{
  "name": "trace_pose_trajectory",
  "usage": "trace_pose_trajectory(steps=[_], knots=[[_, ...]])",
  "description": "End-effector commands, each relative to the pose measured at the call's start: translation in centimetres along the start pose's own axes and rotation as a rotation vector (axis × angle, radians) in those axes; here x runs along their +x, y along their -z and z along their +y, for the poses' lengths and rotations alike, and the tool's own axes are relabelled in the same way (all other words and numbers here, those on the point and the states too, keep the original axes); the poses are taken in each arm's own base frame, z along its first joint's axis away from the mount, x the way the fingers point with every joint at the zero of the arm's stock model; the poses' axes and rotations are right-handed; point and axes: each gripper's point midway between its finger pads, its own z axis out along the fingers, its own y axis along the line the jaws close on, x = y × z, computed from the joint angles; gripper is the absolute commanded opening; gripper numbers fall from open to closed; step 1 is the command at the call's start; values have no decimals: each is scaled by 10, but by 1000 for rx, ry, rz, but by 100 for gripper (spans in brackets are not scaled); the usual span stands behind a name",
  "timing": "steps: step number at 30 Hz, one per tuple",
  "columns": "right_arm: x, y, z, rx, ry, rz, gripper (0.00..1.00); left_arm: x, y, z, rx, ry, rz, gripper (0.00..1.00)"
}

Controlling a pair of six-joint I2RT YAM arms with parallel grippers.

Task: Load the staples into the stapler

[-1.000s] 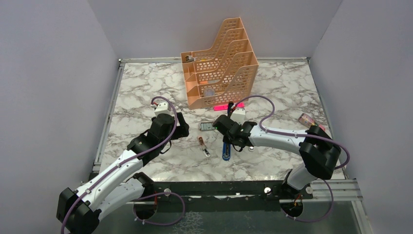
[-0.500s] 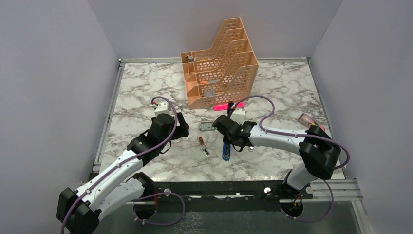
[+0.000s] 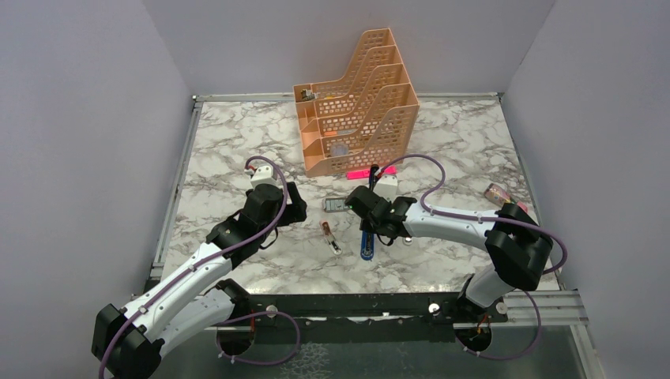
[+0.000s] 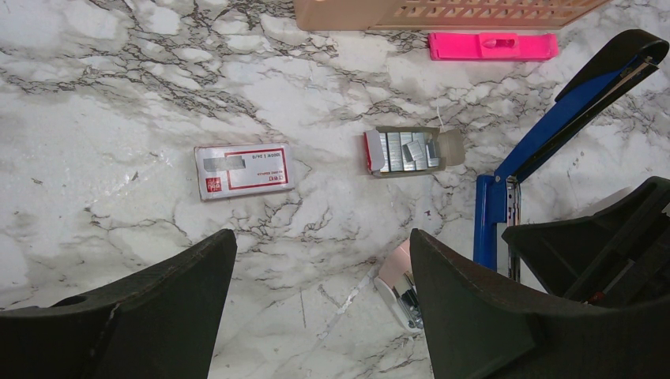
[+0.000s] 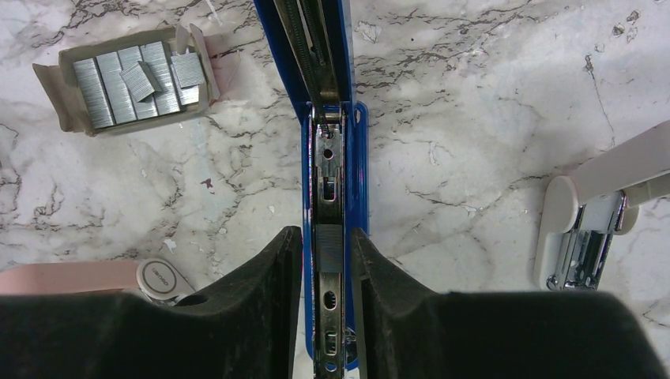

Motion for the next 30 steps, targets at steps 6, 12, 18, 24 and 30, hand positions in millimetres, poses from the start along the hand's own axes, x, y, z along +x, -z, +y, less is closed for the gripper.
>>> trace_pose_trajectory(steps=[6, 12, 18, 24, 30], knots=[[-23, 15, 18, -78, 25, -67, 31, -4, 0, 0, 6, 0, -19, 82], [-46, 24, 50, -192, 155, -112, 26, -5, 0, 0, 1, 0, -22, 82], [-51, 12, 86, -253, 332, -100, 33, -8, 2, 4, -14, 7, -39, 82], [-52, -12, 108, -284, 412, -62, 38, -13, 5, 9, -35, 13, -65, 82], [-51, -41, 112, -289, 446, -35, 36, -17, 5, 14, -62, 13, -87, 82]])
